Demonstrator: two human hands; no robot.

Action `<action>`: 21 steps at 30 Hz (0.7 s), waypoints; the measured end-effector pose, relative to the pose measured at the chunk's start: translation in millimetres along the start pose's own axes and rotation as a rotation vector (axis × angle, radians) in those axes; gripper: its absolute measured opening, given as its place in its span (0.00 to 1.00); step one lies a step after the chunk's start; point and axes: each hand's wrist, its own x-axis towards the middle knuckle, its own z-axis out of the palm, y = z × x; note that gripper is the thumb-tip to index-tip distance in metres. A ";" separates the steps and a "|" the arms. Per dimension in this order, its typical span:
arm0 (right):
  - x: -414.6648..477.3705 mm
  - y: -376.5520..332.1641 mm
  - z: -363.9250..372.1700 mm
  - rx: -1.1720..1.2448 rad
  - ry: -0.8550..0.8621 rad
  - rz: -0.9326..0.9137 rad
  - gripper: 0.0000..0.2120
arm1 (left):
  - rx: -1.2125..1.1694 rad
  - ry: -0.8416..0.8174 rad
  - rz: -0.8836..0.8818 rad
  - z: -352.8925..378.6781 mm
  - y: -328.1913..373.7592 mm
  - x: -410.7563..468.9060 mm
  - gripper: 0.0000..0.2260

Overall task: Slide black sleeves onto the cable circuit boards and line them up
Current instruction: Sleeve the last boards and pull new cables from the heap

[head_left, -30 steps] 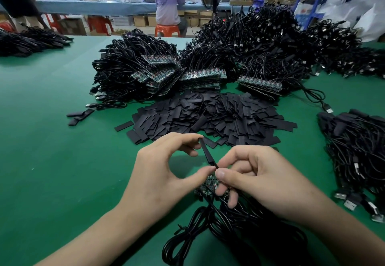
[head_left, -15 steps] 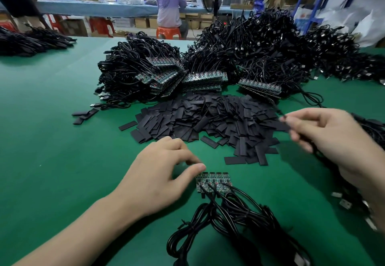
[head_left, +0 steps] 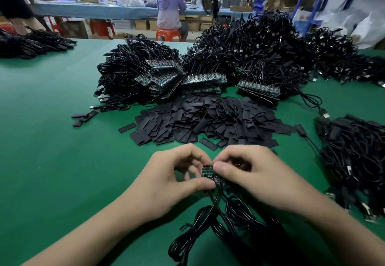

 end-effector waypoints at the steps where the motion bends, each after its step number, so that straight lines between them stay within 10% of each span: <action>1: -0.3 0.2 5.2 0.032 -0.029 -0.004 0.09 | -0.048 0.011 -0.018 0.7 0.4 0.4 0.12; 21: -1.2 0.8 11.8 0.602 -0.206 -0.019 0.10 | -0.513 -0.134 -0.278 -4.4 3.3 3.3 0.08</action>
